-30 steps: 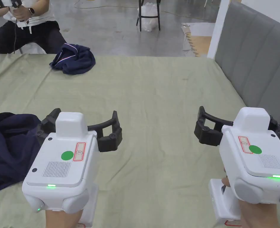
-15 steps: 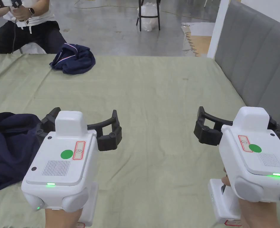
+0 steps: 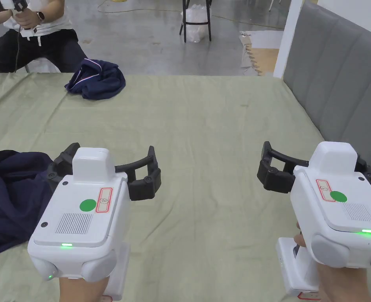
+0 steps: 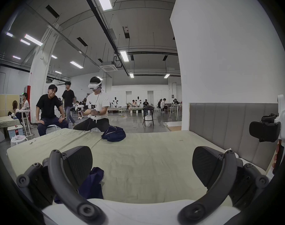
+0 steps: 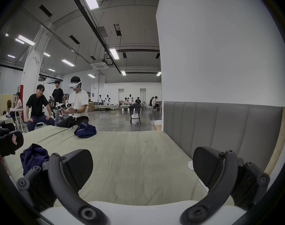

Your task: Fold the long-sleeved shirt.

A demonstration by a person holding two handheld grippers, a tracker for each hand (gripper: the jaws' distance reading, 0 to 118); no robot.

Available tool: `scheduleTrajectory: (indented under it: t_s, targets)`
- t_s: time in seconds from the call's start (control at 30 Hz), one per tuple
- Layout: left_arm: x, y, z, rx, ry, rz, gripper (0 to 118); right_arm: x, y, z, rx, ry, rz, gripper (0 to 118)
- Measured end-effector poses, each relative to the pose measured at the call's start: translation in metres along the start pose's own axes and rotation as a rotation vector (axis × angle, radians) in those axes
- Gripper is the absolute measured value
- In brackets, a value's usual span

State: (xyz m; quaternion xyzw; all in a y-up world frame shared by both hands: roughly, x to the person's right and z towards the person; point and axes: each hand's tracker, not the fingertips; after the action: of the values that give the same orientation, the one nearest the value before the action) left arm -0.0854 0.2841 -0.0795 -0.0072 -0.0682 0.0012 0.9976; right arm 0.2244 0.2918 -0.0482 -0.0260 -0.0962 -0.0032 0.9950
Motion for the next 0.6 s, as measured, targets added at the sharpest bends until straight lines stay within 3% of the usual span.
scheduleTrajectory:
  t_s: [0.6]
  targets:
    - [-0.0007,0.0016,0.0031,0.007,-0.005,0.002,111,0.0005,0.0020,0.0011,-0.004,0.001,-0.006,118]
